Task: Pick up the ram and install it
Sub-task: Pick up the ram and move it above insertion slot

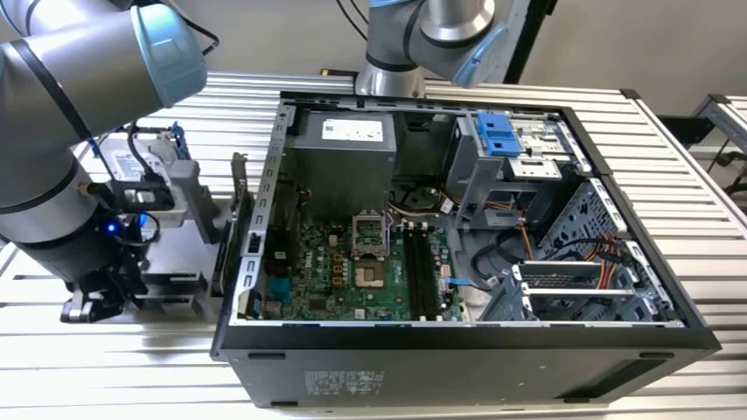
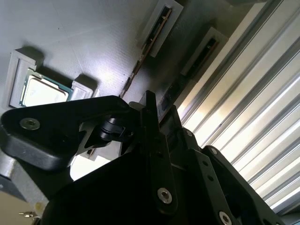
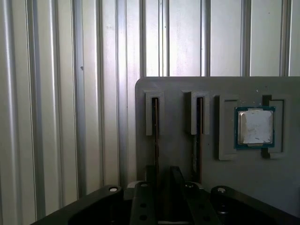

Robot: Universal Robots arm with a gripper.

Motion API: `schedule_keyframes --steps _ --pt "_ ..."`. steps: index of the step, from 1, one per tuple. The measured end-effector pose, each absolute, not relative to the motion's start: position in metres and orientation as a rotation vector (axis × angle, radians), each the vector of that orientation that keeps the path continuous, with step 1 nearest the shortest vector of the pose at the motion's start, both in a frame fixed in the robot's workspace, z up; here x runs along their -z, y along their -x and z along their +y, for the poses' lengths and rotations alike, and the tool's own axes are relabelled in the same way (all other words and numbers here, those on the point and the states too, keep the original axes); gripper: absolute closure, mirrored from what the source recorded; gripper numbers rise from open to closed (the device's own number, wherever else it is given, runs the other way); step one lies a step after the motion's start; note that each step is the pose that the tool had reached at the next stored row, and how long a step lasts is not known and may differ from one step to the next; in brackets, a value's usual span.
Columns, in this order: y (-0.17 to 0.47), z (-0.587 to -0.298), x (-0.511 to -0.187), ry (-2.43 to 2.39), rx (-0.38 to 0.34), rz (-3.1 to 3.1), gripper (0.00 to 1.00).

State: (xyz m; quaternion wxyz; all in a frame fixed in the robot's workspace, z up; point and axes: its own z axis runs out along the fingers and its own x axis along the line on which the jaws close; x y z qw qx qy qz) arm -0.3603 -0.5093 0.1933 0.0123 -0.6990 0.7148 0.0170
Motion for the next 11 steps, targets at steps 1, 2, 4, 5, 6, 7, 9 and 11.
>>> schedule_keyframes --steps 1,2,4,5,6,7,9,11 --pt "0.3603 -0.5095 -0.1933 2.179 -0.053 2.228 0.00" --pt "0.3603 -0.5098 -0.1933 2.179 -0.053 2.228 0.00" --pt "0.3603 -0.5101 -0.1933 2.179 -0.053 2.228 0.00" --pt "0.3603 -0.5104 -0.1933 2.179 -0.053 2.228 0.00" --pt "0.3603 -0.5107 -0.1933 2.179 -0.053 2.228 0.00" --pt "0.3603 -0.5107 -0.1932 2.179 -0.053 2.228 0.00" --pt "0.3603 -0.5106 -0.1932 2.179 -0.053 2.228 0.00" --pt "0.3603 -0.5107 -0.1933 2.179 -0.053 2.228 0.00"
